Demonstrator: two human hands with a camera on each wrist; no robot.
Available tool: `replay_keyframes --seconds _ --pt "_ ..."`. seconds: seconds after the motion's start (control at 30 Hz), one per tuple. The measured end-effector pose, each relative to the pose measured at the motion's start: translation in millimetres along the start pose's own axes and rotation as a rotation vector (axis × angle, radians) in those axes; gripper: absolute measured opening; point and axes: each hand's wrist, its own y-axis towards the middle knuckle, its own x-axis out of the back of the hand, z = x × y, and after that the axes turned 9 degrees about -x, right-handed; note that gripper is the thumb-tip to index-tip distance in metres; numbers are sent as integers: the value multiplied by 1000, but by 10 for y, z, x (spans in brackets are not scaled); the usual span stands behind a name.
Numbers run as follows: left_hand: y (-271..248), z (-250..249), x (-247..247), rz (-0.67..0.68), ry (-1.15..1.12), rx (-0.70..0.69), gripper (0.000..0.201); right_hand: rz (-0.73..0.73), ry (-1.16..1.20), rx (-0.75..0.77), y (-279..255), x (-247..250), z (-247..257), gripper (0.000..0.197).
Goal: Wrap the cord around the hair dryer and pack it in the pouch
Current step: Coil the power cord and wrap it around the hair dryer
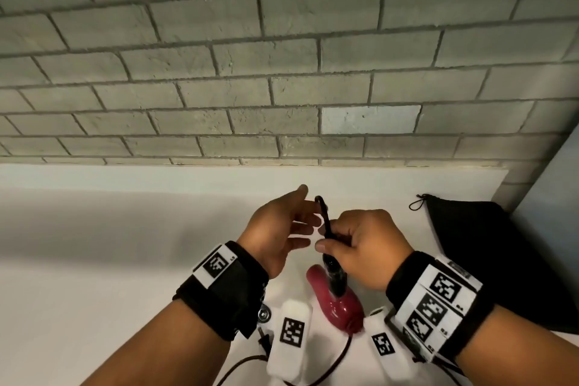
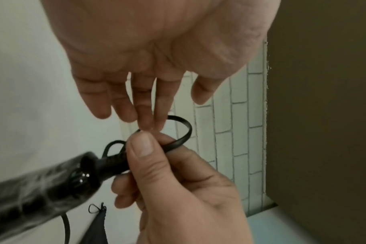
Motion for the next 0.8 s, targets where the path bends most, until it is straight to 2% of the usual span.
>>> replay_keyframes --seconds 0.07,0.17,0.23,0.37,0.4,0.47,0.5,0.57,0.67,0.73,0.8 --pt "-46 -49 -84 75 -75 13 52 13 -83 61 -79 -7 57 17" --pt "-117 -156 -189 186 -311 33 42 -16 -111 168 -175 -37 98 28" --pt "-124 -238 -207 210 -386 -8 35 -61 -98 209 -197 -20 108 33" --pt "-206 -364 -251 248 -453 -114 32 27 -111 227 -318 142 216 28" --pt "-235 -394 -254 264 -445 -132 33 -13 -82 222 -339 221 240 24" --pt "-282 -444 -228 312 -425 -157 37 -268 156 189 -292 393 224 14" --pt "-306 -469 -216 345 -412 -172 41 -405 251 182 -243 482 228 17" --pt "-350 -507 -221 390 -361 -219 45 -507 236 243 -117 580 282 31" --pt "-394 -531 -255 383 -321 -254 40 -368 293 378 17 508 382 39" --pt "-417 -524 -226 386 -364 -245 39 -273 470 349 38 459 414 40" --pt "-434 -503 -158 431 -440 -236 41 -245 610 292 45 449 440 43"
